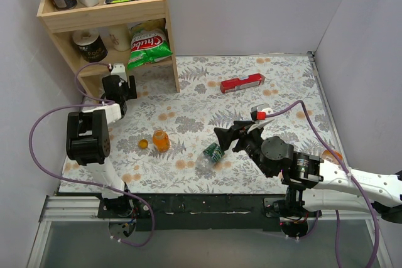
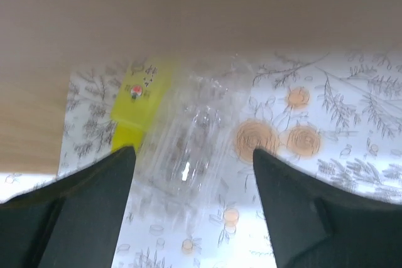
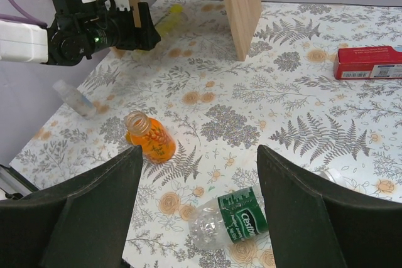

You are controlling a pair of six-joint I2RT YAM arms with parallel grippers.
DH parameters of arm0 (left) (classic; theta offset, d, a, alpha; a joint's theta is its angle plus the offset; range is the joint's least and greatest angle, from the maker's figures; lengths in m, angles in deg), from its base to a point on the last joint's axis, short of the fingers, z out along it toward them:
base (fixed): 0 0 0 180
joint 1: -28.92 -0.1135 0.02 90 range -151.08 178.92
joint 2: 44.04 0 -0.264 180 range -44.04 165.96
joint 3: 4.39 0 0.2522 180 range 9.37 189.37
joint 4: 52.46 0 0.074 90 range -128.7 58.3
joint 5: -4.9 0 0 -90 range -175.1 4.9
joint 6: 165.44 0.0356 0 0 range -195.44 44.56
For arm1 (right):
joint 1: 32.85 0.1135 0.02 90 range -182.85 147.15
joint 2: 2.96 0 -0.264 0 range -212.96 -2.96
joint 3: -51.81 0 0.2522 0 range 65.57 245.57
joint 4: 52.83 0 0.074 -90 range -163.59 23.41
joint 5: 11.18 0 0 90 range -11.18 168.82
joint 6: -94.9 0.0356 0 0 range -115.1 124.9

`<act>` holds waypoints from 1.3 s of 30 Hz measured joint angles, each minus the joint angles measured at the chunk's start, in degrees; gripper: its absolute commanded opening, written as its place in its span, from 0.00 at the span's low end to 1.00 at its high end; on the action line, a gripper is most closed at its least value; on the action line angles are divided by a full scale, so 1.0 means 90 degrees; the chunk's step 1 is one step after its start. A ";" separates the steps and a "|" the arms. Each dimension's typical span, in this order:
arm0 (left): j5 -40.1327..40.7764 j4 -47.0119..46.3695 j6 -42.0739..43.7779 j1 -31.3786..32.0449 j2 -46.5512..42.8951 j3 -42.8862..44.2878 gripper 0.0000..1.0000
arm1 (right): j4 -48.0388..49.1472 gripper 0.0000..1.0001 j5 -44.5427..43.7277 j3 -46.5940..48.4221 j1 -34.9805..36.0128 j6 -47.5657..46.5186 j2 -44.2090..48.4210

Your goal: Unscrew the bottle caps

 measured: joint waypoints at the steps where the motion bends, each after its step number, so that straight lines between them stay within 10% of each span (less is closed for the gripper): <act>1: 0.0000 -0.0053 0.0002 0.0000 -0.0036 -0.0085 0.77 | -0.0002 0.80 -0.0005 0.0000 0.0000 0.0000 0.0002; 31: 0.0005 -0.0024 0.0228 -0.0046 0.0114 -0.0573 0.72 | -0.0352 0.80 -0.0078 0.0180 0.0002 -0.0107 0.0187; 39: -0.0049 0.0068 0.0250 -0.0068 0.0121 -0.0753 0.42 | -0.0294 0.80 -0.0070 0.0209 0.0005 -0.0148 0.0100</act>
